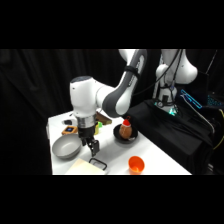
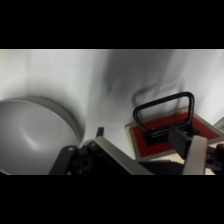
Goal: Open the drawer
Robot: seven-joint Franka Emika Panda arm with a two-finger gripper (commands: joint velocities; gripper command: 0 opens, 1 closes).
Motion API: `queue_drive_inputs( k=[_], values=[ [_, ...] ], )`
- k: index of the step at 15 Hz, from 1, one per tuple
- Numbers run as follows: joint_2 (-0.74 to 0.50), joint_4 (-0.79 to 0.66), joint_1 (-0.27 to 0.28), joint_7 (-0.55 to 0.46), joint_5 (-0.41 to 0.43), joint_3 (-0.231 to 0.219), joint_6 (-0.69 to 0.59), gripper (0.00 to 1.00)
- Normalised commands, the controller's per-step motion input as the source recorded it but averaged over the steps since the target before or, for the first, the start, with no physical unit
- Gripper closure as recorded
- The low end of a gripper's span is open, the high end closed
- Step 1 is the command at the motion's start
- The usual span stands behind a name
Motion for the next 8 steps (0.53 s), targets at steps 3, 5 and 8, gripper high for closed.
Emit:
queue_drive_inputs(
  k=[3,5,8],
  values=[
    [0.21,0.24,0.009,-0.04,-0.034,0.005,0.11,0.0],
    [0.2,0.23,0.007,-0.04,-0.024,0.027,0.1,0.0],
    [0.2,0.23,0.002,-0.05,-0.019,0.033,0.1,0.0]
  ],
)
